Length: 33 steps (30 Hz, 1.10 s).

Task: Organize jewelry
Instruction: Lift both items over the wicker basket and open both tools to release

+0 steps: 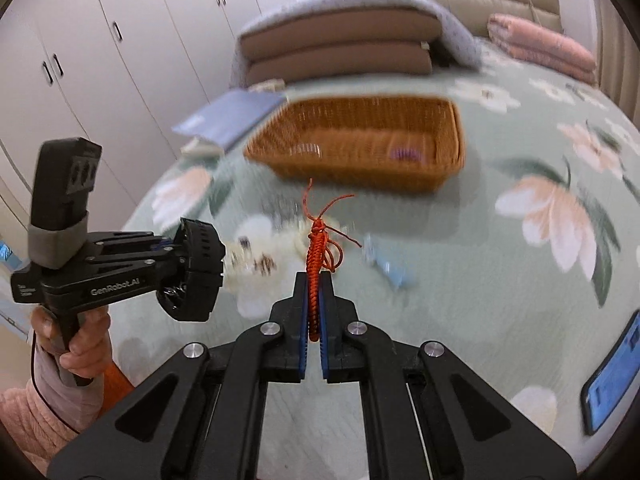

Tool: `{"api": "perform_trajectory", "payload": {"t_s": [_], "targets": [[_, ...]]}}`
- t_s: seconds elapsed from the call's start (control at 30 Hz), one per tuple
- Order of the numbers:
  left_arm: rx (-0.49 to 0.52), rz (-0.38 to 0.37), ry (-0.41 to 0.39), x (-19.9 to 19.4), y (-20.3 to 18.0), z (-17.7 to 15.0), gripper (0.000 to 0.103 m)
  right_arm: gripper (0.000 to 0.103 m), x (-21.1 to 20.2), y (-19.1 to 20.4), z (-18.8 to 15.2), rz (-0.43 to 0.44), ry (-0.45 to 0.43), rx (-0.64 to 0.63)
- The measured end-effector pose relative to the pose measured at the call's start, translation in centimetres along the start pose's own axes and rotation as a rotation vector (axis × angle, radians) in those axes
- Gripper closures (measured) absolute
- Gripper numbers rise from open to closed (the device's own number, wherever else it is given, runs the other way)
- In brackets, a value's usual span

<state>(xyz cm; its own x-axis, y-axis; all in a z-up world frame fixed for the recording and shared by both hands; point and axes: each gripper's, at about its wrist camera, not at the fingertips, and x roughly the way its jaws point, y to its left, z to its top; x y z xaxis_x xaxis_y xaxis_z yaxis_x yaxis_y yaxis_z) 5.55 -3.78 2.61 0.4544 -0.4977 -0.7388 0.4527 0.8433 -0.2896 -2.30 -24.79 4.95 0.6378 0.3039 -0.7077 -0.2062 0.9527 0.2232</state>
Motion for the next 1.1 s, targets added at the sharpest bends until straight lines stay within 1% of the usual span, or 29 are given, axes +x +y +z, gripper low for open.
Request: {"api": "perform_trajectory", "payload": {"t_s": [0.07, 0.17, 0.3, 0.33, 0.43, 0.57, 0.7, 0.77, 0.87, 0.97, 1.03, 1.1], "targets": [[-0.002, 0.013, -0.016, -0.4, 0.3, 1.2, 0.098, 0.1, -0.5, -0.1, 1.7, -0.008, -0.034, -0.005], [-0.01, 0.026, -0.041, -0.5, 0.9, 3.9, 0.098, 0.1, -0.8, -0.8, 4.7, -0.015, -0.084, 0.009], [-0.032, 0.041, -0.048, 0.5, 2.1, 7.9, 0.098, 0.1, 0.3, -2.2, 8.6, -0.026, -0.123, 0.027], [-0.034, 0.049, -0.045, 0.9, 2.4, 8.8, 0.098, 0.1, 1.2, -2.8, 10.0, -0.03, -0.127, 0.035], [-0.038, 0.09, -0.021, 3.3, 3.5, 11.6, 0.098, 0.1, 3.9, -4.2, 12.4, -0.042, -0.117, 0.057], [-0.041, 0.146, 0.028, 7.3, 4.6, 14.5, 0.098, 0.1, 9.1, -6.2, 14.8, -0.035, -0.057, 0.091], [-0.047, 0.189, 0.083, 11.5, 5.6, 16.3, 0.098, 0.1, 13.6, -7.6, 15.6, -0.034, 0.005, 0.122], [-0.049, 0.212, 0.104, 13.2, 5.9, 16.6, 0.098, 0.1, 15.5, -8.2, 15.6, -0.037, 0.04, 0.131], [-0.067, 0.224, 0.133, 15.2, 6.6, 16.9, 0.098, 0.1, 17.8, -8.9, 15.5, -0.03, 0.086, 0.143], [-0.076, 0.224, 0.149, 16.4, 6.9, 16.6, 0.097, 0.099, 19.1, -9.6, 15.1, -0.022, 0.11, 0.15], [-0.074, 0.212, 0.143, 16.5, 6.9, 16.5, 0.097, 0.099, 19.6, -9.9, 15.0, -0.011, 0.119, 0.158], [-0.071, 0.214, 0.142, 16.5, 6.8, 16.4, 0.093, 0.098, 20.0, -10.1, 15.0, -0.016, 0.126, 0.166]]}}
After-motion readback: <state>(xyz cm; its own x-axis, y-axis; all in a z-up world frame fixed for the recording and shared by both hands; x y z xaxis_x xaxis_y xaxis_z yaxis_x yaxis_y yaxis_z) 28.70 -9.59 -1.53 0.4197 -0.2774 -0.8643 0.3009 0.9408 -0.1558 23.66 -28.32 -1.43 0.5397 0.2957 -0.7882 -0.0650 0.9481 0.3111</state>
